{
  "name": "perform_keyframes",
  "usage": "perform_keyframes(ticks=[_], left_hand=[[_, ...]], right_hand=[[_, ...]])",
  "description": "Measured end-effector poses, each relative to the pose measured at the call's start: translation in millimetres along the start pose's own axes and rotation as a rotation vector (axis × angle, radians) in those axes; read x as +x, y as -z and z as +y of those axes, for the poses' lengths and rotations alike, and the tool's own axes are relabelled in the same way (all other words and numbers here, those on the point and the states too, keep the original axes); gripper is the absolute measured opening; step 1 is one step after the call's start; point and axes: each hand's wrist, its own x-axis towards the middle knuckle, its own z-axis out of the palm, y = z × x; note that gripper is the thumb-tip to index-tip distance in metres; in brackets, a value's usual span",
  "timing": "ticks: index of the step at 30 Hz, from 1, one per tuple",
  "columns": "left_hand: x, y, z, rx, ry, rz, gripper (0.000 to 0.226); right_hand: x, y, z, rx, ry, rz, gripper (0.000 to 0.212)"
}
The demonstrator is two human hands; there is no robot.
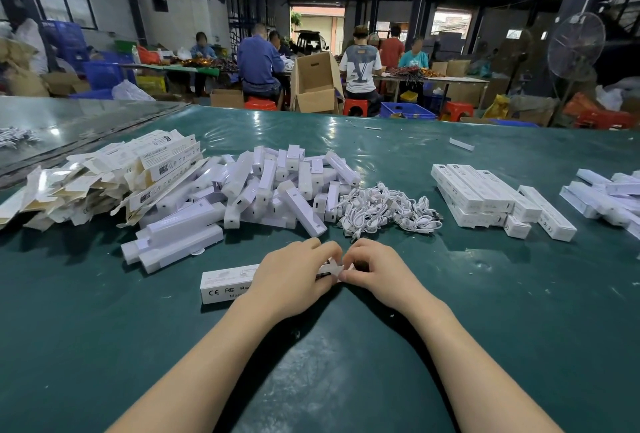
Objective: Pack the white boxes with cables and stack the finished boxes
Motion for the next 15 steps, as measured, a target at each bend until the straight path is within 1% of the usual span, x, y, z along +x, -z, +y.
perform_keyframes(ticks=[2, 3, 4, 5, 6, 11, 15], left_hand=[[-0.5, 0.2, -1.0, -0.014, -0.009, 0.005, 0.020], [-0.9, -0.1, -1.1, -0.012, -0.008, 0.007, 0.019], [-1.0, -0.7, -0.8, -0.008, -0.004, 0.011, 0.018], [-0.9, -1.3, -0.4, -0.003, 0.003, 0.015, 0.017], [-0.7, -1.9, 0.3, 0.002, 0.011, 0.021, 0.016], [-1.5, -2.7, 1.7, 0.014, 0.019, 0.051, 0.017], [-4.2, -1.9, 1.2, 0.010, 0.006, 0.064, 0.019]], right_hand=[[-0.2, -0.2, -1.5, 0.040, -0.012, 0.000, 0.005], [-0.1, -0.4, -2.7, 0.061, -0.013, -0.007, 0.012], [-0.2, -0.9, -3.5, 0.069, -0.014, -0.014, 0.025], [0.2, -1.0, -4.1, 0.071, -0.014, -0.019, 0.033], [0.7, -1.3, -4.3, 0.063, -0.014, -0.022, 0.035], [1.6, -4.2, -3.5, 0.002, -0.012, -0.022, 0.012], [1.5, -5.5, -5.7, 0.005, -0.016, 0.016, 0.008]])
